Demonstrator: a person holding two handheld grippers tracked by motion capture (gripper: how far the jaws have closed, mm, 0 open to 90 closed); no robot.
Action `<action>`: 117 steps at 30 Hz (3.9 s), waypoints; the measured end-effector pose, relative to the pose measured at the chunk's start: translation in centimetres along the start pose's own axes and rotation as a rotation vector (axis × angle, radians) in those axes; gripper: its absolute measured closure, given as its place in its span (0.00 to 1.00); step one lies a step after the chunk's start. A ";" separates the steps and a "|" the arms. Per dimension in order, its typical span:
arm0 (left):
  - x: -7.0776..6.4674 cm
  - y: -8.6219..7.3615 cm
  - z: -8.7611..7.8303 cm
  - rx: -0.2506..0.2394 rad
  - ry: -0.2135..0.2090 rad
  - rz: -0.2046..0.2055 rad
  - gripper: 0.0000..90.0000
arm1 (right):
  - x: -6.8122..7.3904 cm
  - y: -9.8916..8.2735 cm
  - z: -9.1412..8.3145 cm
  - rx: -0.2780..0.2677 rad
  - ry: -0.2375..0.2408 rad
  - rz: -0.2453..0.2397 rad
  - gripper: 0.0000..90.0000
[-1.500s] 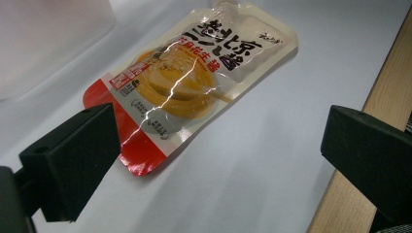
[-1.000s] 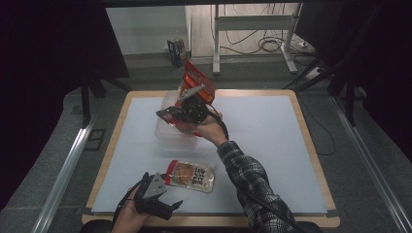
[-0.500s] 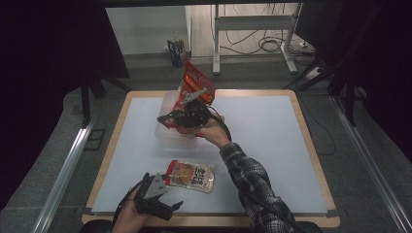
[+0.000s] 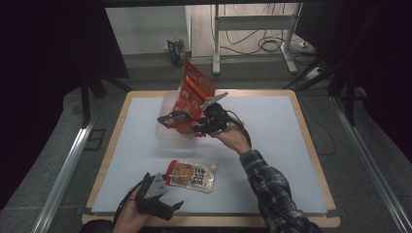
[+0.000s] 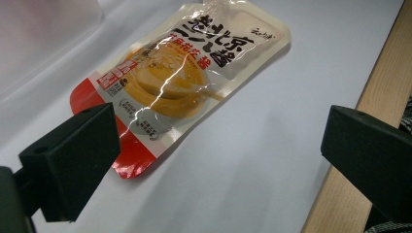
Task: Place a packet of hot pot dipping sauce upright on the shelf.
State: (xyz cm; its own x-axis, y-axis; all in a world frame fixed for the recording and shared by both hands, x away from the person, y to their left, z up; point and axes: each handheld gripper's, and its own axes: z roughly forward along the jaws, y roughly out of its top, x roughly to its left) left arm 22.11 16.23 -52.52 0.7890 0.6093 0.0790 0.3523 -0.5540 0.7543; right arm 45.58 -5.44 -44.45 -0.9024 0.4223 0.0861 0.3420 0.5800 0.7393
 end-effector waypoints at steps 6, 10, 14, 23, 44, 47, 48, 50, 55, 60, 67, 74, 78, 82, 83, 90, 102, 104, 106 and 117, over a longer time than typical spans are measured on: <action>0.0 0.0 0.0 -0.002 -0.001 -0.006 0.01 | -0.4 -1.5 0.1 0.074 -0.052 0.015 0.86; 0.0 0.0 0.0 -0.003 -0.003 -0.008 0.01 | -0.4 -1.7 0.6 0.089 -0.055 0.013 0.95; 0.0 0.0 0.0 -0.001 -0.004 -0.007 0.01 | 0.0 -1.1 1.1 0.091 -0.081 -0.017 0.99; 0.0 0.0 0.0 0.001 -0.005 -0.005 0.01 | 0.7 0.2 2.6 0.095 -0.084 -0.050 0.99; 0.0 0.0 0.1 0.007 -0.006 -0.006 0.01 | 0.4 -0.6 2.0 0.062 -0.063 0.007 0.60; 0.0 0.0 0.2 0.014 -0.012 -0.018 0.01 | 0.7 -1.1 1.9 0.072 -0.063 -0.010 0.50; 0.0 0.0 0.2 0.014 -0.012 -0.018 0.01 | 0.7 -1.1 1.9 0.072 -0.063 -0.010 0.50; 0.1 0.0 0.2 0.021 -0.014 -0.024 0.01 | 0.9 -1.5 1.8 0.072 -0.066 -0.015 0.43; 0.2 -0.1 0.2 0.025 -0.014 -0.030 0.02 | 1.7 -2.5 1.6 0.061 -0.054 -0.012 0.24; 0.2 -0.1 0.2 0.027 -0.011 -0.029 0.02 | 2.7 -3.4 1.4 0.066 -0.058 -0.013 0.12; 0.3 -0.1 0.2 0.029 -0.006 -0.027 0.02 | 3.6 -4.4 0.7 0.054 -0.021 0.042 0.07; 0.4 -0.1 0.1 0.027 -0.001 -0.030 0.02 | 4.7 -5.6 -0.4 0.083 -0.079 0.023 0.35; 0.5 -0.2 0.0 0.027 0.004 -0.026 0.02 | 5.2 -7.0 -1.8 0.096 -0.062 0.017 0.68; 0.5 -0.2 -0.1 0.023 0.004 -0.030 0.02 | 5.9 -8.3 -2.7 0.092 -0.033 0.008 0.81; 0.5 -0.2 -0.1 0.023 0.006 -0.030 0.02 | 6.2 -8.7 -3.0 0.093 -0.023 0.003 0.84; 0.6 -0.2 -0.2 0.020 0.013 -0.026 0.02 | 7.7 -11.3 -3.9 0.124 -0.020 0.000 0.97; 1.1 -0.3 -0.3 0.015 0.022 -0.040 0.02 | 7.4 -11.3 -1.3 0.178 -0.074 -0.021 0.98; 1.1 -0.3 -0.3 0.016 0.021 -0.040 0.02 | 7.1 -11.0 -0.8 0.166 -0.084 -0.017 0.98; 1.1 -0.3 -0.2 0.018 0.020 -0.040 0.02 | 6.7 -10.6 -0.3 0.154 -0.092 -0.018 0.98; 1.8 -0.3 -0.4 0.027 -0.007 -0.077 0.05 | 6.4 -10.0 0.2 0.142 -0.112 -0.017 0.88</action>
State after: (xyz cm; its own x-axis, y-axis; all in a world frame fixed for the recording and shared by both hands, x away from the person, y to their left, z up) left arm 23.23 17.77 -52.31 0.7629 0.6463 0.0170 0.4249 -0.5210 0.7403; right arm 36.40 -8.36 -51.45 -0.8760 0.4822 -0.0060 0.3680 0.6766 0.6378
